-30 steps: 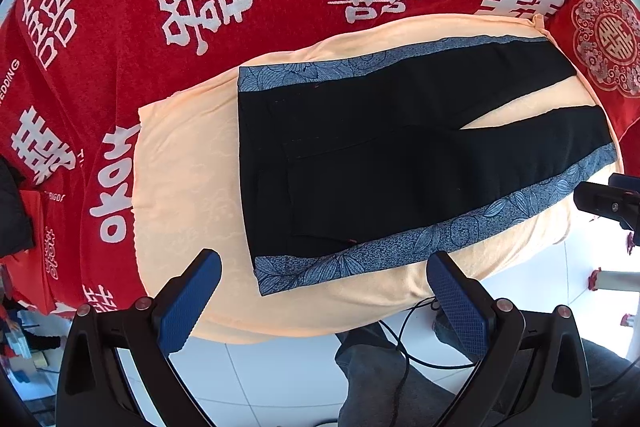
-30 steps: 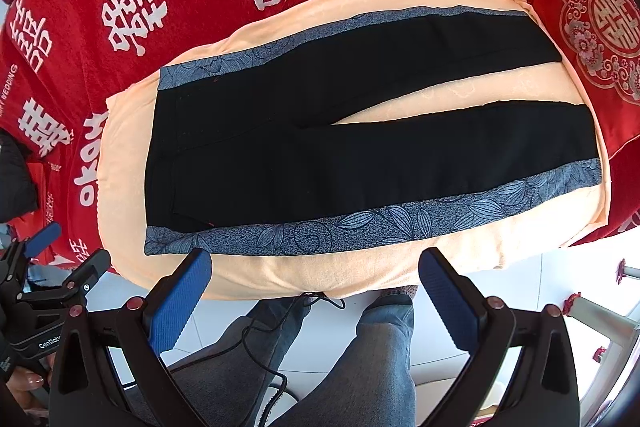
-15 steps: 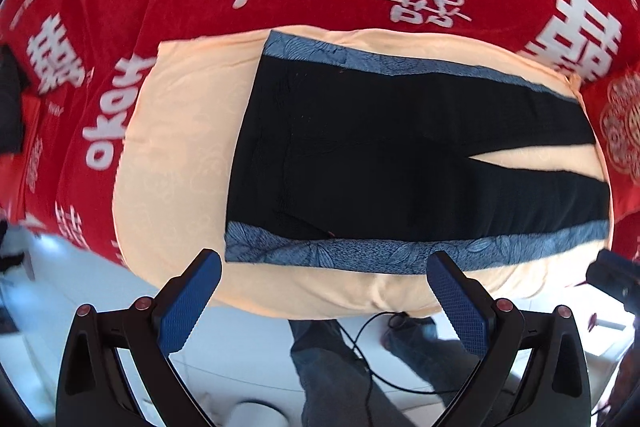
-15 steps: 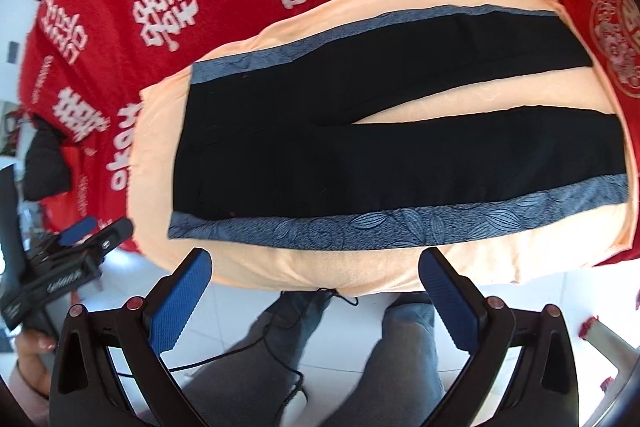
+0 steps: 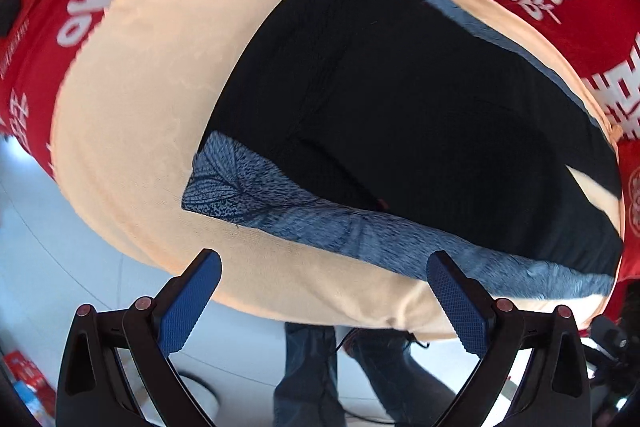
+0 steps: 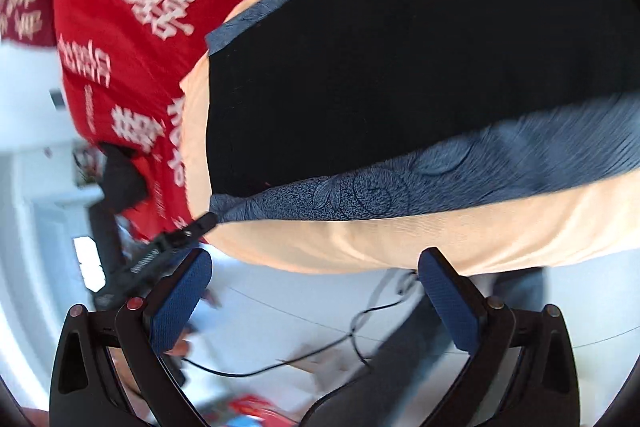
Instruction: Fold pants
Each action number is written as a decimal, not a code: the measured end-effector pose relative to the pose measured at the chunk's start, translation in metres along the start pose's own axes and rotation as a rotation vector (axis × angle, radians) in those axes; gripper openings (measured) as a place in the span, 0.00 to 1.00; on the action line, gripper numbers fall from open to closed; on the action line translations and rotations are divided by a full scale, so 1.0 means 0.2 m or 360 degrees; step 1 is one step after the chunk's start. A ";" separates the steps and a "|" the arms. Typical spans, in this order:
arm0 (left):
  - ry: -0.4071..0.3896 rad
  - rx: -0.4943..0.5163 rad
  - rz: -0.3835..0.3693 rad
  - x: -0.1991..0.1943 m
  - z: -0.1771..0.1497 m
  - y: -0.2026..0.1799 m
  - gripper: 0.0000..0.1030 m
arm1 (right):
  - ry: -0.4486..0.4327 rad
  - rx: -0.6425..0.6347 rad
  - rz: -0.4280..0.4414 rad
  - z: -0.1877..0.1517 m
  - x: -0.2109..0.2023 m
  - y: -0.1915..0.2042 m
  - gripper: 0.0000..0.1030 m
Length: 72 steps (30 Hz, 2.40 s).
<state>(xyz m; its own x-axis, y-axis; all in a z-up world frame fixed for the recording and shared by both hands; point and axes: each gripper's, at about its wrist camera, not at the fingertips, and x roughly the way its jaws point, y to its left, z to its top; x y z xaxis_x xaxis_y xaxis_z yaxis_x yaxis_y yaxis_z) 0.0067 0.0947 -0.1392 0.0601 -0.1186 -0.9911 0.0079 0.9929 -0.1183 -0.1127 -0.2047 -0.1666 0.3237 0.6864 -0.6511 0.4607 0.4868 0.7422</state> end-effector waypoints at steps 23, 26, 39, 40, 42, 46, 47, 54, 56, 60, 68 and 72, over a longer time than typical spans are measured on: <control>0.0003 -0.0168 -0.0478 0.30 0.16 0.09 0.96 | -0.0303 0.0391 0.0649 0.01 0.19 -0.44 0.74; -0.0016 -0.0229 -0.0470 0.29 0.17 0.12 0.74 | -0.0316 0.0536 0.0701 0.00 0.19 -0.49 0.26; -0.0177 -0.0202 -0.0613 -0.04 0.49 -0.01 0.27 | -0.0234 -0.0079 0.0513 0.44 -0.22 0.06 0.06; -0.0210 -0.0189 -0.0620 -0.06 0.56 -0.05 0.27 | -0.0230 -0.0125 0.0509 0.53 -0.25 0.11 0.06; -0.0310 -0.0145 -0.0621 -0.10 0.72 -0.14 0.27 | -0.0223 -0.0214 0.0478 0.75 -0.28 0.24 0.06; -0.0417 -0.0103 -0.0518 -0.02 1.10 -0.31 0.27 | -0.0141 -0.0354 0.0292 1.20 -0.21 0.37 0.07; -0.0427 -0.0088 -0.0462 0.05 1.20 -0.35 0.27 | -0.0104 -0.0373 0.0218 1.33 -0.15 0.38 0.07; -0.0291 -0.0089 -0.0188 0.44 1.41 -0.45 0.31 | 0.0087 -0.0336 -0.0084 1.70 0.22 0.22 0.09; -0.0284 -0.0080 -0.0179 0.42 1.41 -0.46 0.35 | 0.0088 -0.0331 -0.0122 1.72 0.24 0.22 0.10; -0.0431 -0.0082 -0.0054 0.17 1.36 -0.43 0.71 | 0.0078 -0.0487 -0.0203 1.69 0.18 0.34 0.64; -0.0303 0.0152 0.0089 0.37 1.32 -0.64 0.74 | 0.0080 -0.0880 -0.0579 1.50 0.18 0.49 0.30; -0.0363 0.0233 0.0344 0.57 1.35 -0.75 0.80 | 0.0071 -0.0853 -0.0677 1.61 0.28 0.40 0.25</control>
<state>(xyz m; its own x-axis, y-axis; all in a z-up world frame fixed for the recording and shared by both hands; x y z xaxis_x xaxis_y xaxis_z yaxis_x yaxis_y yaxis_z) 0.2823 -0.0681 -0.2178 0.2974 0.0808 -0.9513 0.1129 0.9864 0.1191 0.2092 -0.3016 -0.1948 0.1655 0.3924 -0.9048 0.0637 0.9112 0.4069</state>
